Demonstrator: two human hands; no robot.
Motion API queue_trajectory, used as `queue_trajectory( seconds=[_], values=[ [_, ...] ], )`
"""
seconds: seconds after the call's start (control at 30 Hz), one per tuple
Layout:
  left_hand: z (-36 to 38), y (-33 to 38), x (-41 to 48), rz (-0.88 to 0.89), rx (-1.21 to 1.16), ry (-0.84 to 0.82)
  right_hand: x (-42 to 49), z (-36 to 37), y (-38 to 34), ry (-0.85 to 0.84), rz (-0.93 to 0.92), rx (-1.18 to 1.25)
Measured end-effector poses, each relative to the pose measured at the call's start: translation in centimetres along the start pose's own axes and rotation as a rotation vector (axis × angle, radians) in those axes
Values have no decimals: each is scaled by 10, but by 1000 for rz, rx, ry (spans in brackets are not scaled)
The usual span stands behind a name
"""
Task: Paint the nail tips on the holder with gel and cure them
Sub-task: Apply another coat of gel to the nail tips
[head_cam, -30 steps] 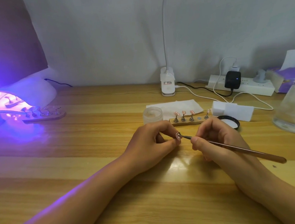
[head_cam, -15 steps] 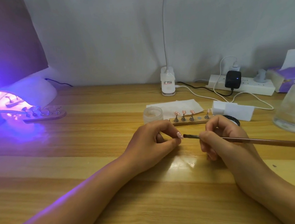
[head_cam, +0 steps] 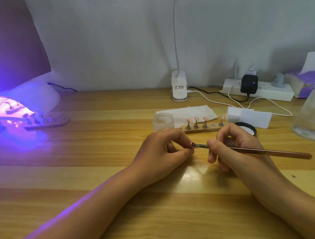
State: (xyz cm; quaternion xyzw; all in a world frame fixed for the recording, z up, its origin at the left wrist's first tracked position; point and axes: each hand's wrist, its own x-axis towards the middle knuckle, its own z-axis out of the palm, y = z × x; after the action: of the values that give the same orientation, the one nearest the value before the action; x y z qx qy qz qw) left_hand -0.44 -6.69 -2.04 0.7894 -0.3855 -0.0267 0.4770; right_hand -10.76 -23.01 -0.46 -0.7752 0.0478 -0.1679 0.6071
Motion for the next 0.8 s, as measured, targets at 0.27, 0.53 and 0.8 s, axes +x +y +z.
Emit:
queue_trajectory(
  seconds=[0.27, 0.53, 0.8],
  values=[
    [-2, 3, 0, 13, -13, -1, 1, -1, 0, 4, 20, -36],
    [-1, 0, 0, 19, -33, 3, 1, -2, 2, 39, 30, -7],
    [-1, -1, 0, 30, -6, 0, -1, 0, -5, 20, 24, 123]
  ],
)
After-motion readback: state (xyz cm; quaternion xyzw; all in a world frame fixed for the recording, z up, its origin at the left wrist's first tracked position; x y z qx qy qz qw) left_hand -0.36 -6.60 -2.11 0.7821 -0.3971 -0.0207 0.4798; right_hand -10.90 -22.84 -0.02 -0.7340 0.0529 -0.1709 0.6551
